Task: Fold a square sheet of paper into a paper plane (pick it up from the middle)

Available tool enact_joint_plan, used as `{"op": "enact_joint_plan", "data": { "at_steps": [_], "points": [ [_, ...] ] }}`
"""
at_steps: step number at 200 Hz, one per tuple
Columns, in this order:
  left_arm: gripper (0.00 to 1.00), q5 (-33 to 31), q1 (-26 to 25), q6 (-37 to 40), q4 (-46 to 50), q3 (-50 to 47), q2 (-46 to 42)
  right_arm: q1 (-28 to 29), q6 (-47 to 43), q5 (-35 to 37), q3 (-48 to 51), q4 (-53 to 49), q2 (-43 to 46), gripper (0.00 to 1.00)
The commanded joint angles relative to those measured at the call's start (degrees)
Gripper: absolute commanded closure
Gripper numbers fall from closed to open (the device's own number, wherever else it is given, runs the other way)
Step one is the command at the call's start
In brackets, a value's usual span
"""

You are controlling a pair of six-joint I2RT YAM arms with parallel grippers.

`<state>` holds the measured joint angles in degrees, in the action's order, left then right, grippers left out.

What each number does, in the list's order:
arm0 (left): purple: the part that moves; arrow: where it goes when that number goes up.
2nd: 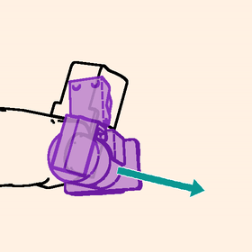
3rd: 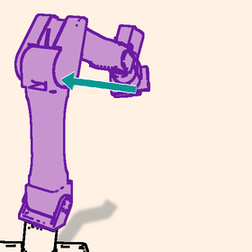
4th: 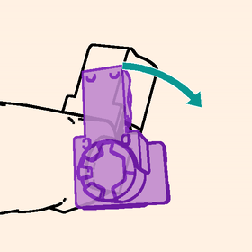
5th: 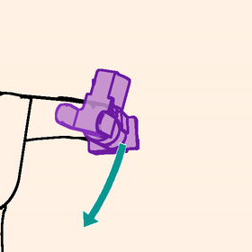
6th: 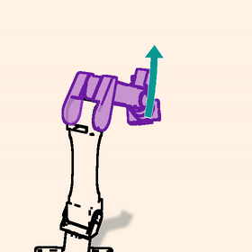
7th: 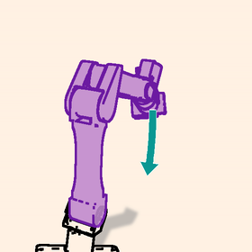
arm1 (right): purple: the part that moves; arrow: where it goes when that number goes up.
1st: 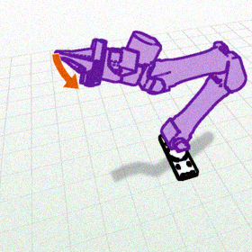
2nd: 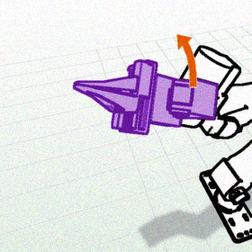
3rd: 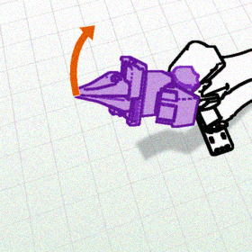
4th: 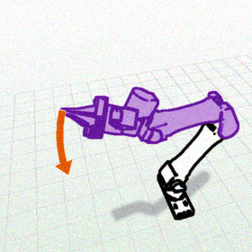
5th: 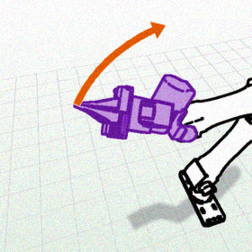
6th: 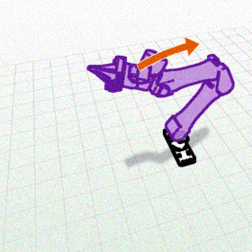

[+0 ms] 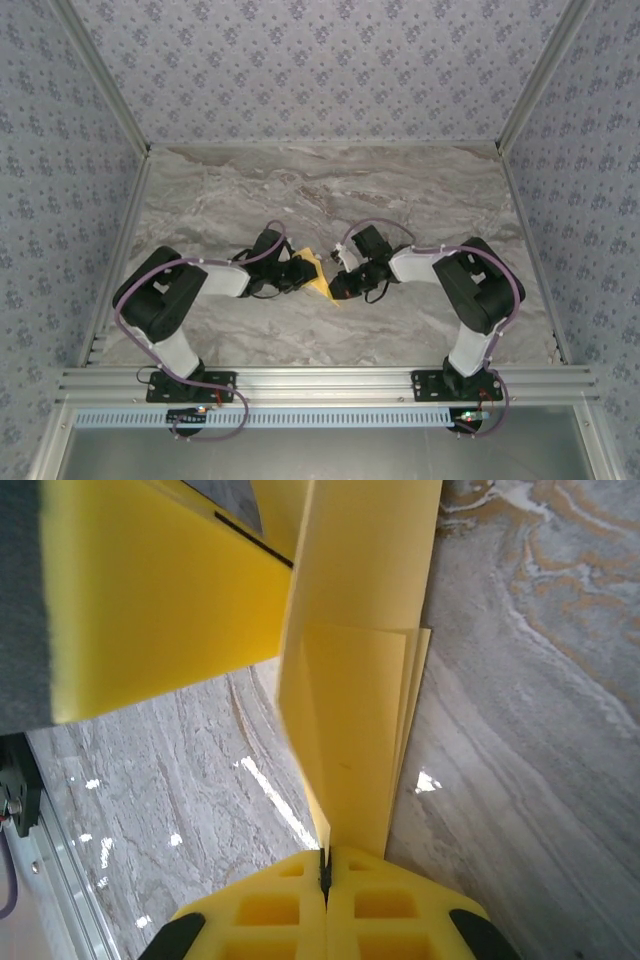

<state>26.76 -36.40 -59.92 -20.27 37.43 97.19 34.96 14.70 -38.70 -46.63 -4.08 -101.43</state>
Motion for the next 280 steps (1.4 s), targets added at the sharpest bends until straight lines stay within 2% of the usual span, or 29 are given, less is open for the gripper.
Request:
{"op": "enact_joint_plan", "data": {
  "at_steps": [1, 47, 136, 280],
  "points": [
    [0.8, 0.5, -0.1, 1.7, -0.3, -0.4, -3.1, -0.2, -0.2, -0.8, -1.4, -3.0, -2.1, 0.96],
    [0.79, 0.4, -1.7, 2.1, -1.4, -1.6, -4.6, -1.0, 0.8, -1.6, -1.8, -3.0, -3.2, 0.97],
    [0.8, 1.1, -2.3, 2.2, -4.0, -0.8, -0.6, -2.4, 2.8, -5.9, -1.5, -1.3, -4.5, 0.98],
    [0.81, -5.1, -2.3, 2.4, 0.3, 0.6, 0.8, -2.5, 2.1, -5.5, -1.8, -3.2, -5.8, 0.98]
  ]
}}
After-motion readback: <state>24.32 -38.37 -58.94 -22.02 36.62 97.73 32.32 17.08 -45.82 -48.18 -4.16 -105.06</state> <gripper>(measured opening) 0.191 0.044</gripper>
